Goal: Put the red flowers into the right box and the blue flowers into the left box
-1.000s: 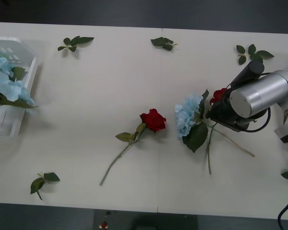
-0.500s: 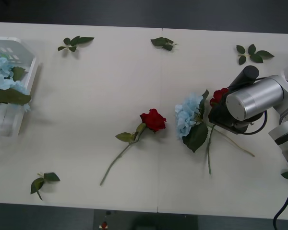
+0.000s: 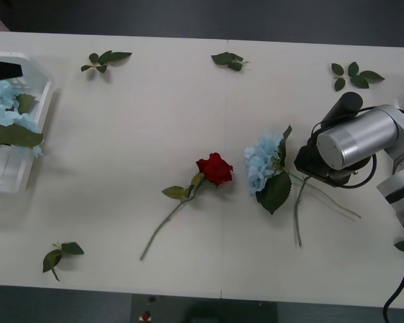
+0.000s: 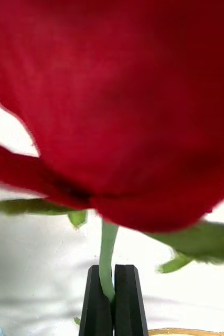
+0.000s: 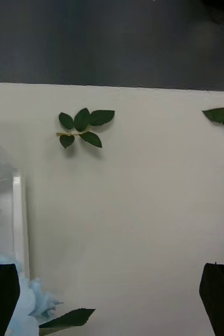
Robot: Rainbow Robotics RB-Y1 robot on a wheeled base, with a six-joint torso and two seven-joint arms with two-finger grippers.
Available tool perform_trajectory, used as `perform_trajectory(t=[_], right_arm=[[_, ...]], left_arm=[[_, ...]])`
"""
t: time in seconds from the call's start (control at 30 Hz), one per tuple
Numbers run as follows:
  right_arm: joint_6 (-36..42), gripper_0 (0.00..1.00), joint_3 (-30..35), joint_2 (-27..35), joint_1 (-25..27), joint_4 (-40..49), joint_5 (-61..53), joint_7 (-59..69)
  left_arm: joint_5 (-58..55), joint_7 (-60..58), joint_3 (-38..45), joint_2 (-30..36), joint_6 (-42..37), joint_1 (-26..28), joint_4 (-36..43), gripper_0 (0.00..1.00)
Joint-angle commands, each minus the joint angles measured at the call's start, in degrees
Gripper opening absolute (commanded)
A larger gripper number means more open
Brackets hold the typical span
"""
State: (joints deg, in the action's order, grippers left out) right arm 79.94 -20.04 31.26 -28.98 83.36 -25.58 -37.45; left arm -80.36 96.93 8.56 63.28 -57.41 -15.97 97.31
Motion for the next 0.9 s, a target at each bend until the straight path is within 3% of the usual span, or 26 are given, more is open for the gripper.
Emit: perform_trajectory(t=[0.03, 0.23, 0.43, 0.9], right_arm=[[2.9, 0.00, 0.6, 1.4, -2.0, 5.1, 0.6, -1.4], [11.0, 0.00, 2.8, 4.7, -2.0, 12.7, 0.6, -3.1], [18.4, 0.00, 7.9, 6.7, -2.0, 18.2, 0.3, -8.5], [30.1, 0.00, 33.0, 6.7, -2.0, 22.1, -2.5, -29.1]], left_arm=[[4.4, -1.6, 0.8, -4.0, -2.8, 0.2, 6.6, 1.00], [11.8, -1.6, -1.0, -12.7, -7.7, -0.6, 15.1, 1.00], [21.3, -1.6, -8.4, -20.0, -8.8, -1.0, 20.3, 1.00], [39.1, -4.7, -28.9, -25.2, -8.8, -7.5, 17.1, 1.00]])
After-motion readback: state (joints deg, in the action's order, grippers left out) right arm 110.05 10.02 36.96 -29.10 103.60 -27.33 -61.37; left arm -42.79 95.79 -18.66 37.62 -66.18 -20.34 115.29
